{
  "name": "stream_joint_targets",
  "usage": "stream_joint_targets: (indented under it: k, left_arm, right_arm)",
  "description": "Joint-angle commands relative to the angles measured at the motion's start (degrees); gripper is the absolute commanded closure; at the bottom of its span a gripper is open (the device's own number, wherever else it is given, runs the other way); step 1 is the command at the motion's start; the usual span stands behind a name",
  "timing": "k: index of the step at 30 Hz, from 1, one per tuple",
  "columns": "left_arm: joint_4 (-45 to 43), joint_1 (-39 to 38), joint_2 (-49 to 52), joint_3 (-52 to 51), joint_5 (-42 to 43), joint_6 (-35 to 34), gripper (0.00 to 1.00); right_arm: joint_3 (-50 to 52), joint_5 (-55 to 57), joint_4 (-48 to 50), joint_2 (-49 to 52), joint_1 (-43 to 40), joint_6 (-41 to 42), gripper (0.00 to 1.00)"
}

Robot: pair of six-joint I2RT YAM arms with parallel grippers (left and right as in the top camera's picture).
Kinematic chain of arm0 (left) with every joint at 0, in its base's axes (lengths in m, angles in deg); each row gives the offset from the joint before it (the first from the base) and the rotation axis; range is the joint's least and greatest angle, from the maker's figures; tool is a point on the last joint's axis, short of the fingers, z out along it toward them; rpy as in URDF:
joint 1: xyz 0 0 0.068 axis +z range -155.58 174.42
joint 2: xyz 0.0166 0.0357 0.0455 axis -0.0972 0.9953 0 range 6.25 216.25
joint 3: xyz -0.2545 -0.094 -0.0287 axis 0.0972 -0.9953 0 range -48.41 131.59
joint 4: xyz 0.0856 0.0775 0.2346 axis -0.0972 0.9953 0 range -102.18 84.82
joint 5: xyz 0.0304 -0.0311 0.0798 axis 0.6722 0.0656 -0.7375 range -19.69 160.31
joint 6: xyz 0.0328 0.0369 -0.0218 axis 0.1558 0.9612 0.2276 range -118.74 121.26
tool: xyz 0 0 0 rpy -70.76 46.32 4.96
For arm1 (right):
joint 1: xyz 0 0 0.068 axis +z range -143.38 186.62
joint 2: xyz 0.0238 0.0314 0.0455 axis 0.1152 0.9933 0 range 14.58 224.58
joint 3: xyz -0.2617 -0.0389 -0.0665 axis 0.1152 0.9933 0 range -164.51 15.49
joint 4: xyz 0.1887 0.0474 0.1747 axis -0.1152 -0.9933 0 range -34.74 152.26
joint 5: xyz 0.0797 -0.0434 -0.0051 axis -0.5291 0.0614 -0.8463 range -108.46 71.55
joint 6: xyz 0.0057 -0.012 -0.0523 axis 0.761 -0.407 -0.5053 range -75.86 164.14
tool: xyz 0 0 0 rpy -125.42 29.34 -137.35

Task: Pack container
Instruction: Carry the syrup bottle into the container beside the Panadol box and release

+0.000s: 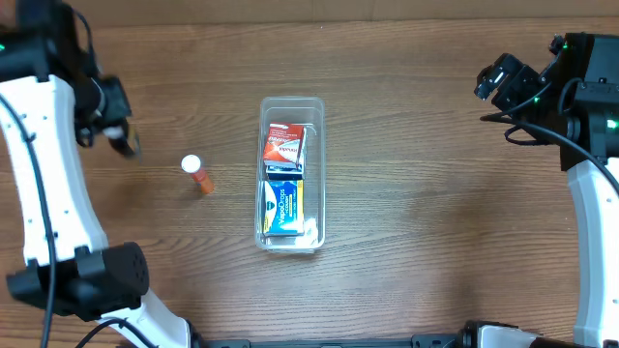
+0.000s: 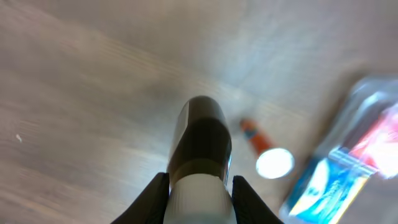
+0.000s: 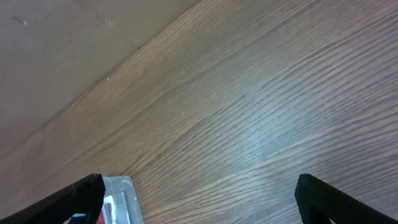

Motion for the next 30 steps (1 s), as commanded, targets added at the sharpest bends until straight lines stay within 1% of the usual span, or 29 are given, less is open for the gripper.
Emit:
stream_joint_targets:
  k: [1,4,8,13,16,17,21,24,27,30]
  left_arm:
    - [1.49,-4.96,-1.16,9.92,4.07,-7.41,0.93]
    - [0.68,-11.58,-1.03,10.25,4.98,-13.07,0.94]
    - [-2.91,-20.17,-0.61,7.98,4.52,-16.98,0.95]
    - [-10.14,-31.95,-0.52,0.39,-1.62,-24.85,0.94]
    - [-15.39,-36.41,-0.52,-6.01,-0.94,-28.5,0.94]
    - [-17.11,-37.42,-0.52,-7.93,-1.03,-29.2,0.94]
    - [-28.74,-41.72,-0.52,-20.11,-1.09,-33.77,0.95]
    - [-33.44,-42.47,-0.52,-25.35,-1.64,-36.02,0.95]
    - [-35.89,-42.47,-0.52,-28.02,-1.64,-36.02,0.95]
    - [-36.04,-42.47,-0.52,-28.94,-2.54,-36.46,0.94]
  right_arm:
    - [-0.28,-0.35,0.22,-0.26,0.0,-0.35,0.0]
    - [-0.28,-0.35,0.22,-0.26,0.0,-0.35,0.0]
    - [-0.28,-0.35,0.24,-0.26,0.0,-0.35,0.0]
    - [-0.28,-0.35,0.22,-0.26,0.0,-0.35,0.0]
    - [-0.28,-0.35,0.22,-0.26,0.0,-0.35,0.0]
    - [-0.28,-0.35,0.22,-0.26,0.0,-0.35,0.0]
    - [-0.28,-0.35,0.22,-0.26,0.0,-0.35,0.0]
    - [-0.28,-0.35,0.22,-0.26,0.0,-0.35,0.0]
    - [-0.28,-0.35,0.24,-0.26,0.0,-0.35,0.0]
    - [-0.28,-0.35,0.22,-0.26,0.0,-0.35,0.0]
